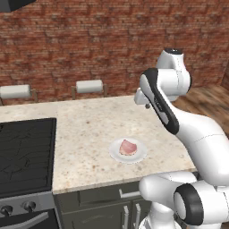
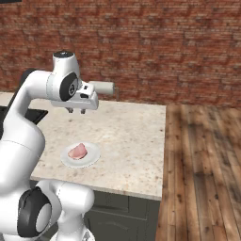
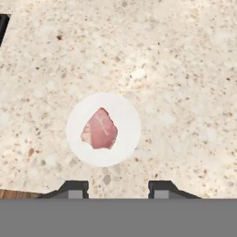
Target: Place the steak on the counter behind the older steak on the same shelf of the fridge to maintain FIFO order. Close the fridge door when finished.
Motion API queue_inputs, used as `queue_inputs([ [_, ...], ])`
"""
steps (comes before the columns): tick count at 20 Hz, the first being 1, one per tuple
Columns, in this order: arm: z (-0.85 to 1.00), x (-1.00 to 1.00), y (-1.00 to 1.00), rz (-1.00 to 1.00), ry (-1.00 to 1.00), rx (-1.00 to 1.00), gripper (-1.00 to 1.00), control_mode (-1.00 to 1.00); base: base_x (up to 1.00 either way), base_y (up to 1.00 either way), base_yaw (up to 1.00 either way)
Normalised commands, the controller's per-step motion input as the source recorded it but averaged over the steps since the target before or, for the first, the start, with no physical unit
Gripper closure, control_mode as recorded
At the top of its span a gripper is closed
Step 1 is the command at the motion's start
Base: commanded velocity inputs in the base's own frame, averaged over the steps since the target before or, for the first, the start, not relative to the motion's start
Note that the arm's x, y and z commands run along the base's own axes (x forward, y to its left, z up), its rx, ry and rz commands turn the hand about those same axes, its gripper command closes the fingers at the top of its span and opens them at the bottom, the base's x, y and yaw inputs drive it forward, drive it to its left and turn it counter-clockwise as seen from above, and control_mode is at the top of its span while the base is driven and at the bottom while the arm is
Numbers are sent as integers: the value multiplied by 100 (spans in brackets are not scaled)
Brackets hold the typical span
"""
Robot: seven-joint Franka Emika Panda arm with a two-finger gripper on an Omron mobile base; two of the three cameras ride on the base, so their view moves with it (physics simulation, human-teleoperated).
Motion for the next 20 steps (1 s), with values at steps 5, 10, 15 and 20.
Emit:
queue_inputs([
  [5,-21,-11,8,0,-1,-1,-100,-100,0,0,0],
  [10,-88,-3,1,0,1,5,-100,-100,0,0,0],
  [15,-100,5,0,0,19,18,-100,-100,0,0,0],
  [20,-73,44,29,-5,13,4,-100,-100,0,0,0],
])
